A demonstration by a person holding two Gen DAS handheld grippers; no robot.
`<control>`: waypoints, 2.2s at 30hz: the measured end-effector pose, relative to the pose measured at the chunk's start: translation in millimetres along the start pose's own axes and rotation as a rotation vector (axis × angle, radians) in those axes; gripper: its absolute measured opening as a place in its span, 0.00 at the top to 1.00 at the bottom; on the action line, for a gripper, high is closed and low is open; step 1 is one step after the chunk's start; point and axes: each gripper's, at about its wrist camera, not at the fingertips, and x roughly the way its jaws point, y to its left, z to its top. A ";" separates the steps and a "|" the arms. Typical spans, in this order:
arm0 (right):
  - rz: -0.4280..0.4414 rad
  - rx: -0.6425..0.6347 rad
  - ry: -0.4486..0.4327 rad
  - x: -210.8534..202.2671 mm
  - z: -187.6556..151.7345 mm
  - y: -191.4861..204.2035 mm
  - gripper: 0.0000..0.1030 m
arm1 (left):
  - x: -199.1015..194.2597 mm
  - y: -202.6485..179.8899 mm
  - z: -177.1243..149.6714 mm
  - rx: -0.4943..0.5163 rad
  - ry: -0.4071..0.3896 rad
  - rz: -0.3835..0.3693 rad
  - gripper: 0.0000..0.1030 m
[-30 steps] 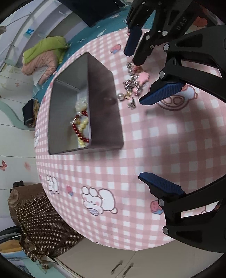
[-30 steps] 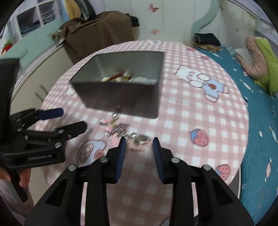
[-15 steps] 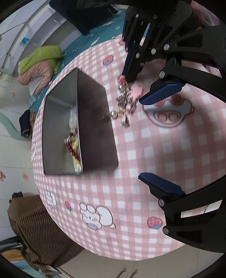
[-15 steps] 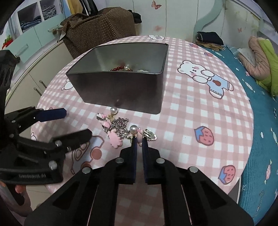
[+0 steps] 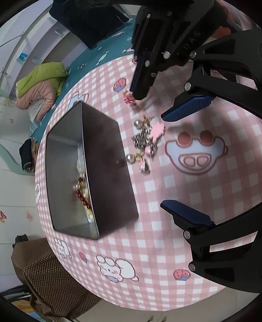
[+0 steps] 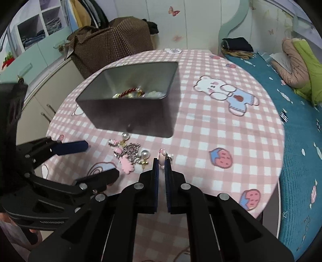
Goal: Organize jewelry
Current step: 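Grasp a charm keychain with the right tool while the left grasps a pink charm keychain, then carry both charms over the grey box and open both tools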
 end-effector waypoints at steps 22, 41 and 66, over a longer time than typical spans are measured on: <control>0.013 0.075 -0.057 -15.9 -1.8 -32.1 0.95 | 8.5 -16.3 6.5 0.034 -0.018 0.075 0.73; 0.018 0.038 -0.158 -39.1 28.2 -17.6 0.95 | -50.9 -5.0 18.8 0.026 -0.184 0.005 0.73; 0.077 -0.045 -0.127 -6.4 69.8 16.9 0.95 | -49.7 35.2 62.3 -0.064 -0.248 -0.019 0.73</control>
